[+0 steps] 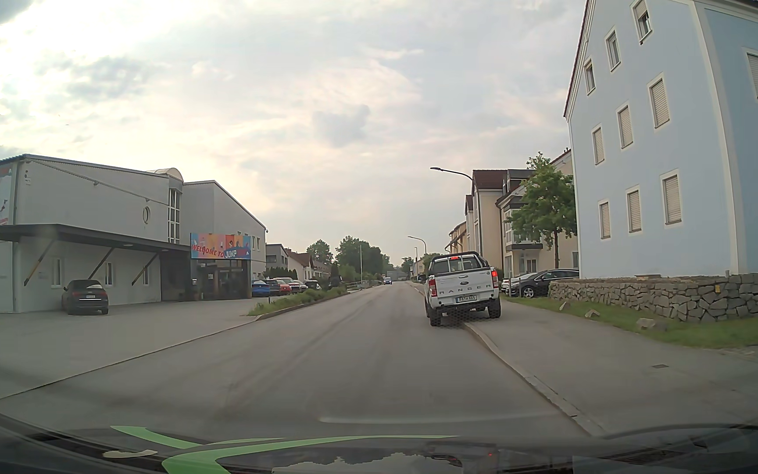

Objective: Follow the waypoints while adhering to traffic rules and regulations

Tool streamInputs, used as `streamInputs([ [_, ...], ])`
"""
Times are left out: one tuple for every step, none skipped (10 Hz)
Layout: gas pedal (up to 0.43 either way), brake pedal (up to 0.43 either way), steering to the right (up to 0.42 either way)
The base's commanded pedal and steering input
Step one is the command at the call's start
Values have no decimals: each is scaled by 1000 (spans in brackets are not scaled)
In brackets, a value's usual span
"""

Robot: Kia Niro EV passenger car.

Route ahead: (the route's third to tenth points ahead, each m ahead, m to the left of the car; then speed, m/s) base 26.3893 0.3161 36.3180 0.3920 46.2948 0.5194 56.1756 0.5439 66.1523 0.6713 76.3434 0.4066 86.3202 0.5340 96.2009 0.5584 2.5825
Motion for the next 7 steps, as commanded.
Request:
streamInputs([
  [681, 0, -80],
  [681, 0, -80],
  [681, 0, -80],
  [669, 0, -80],
  [661, 0, -80],
  [642, 0, -81],
  [610, 0, -81],
])
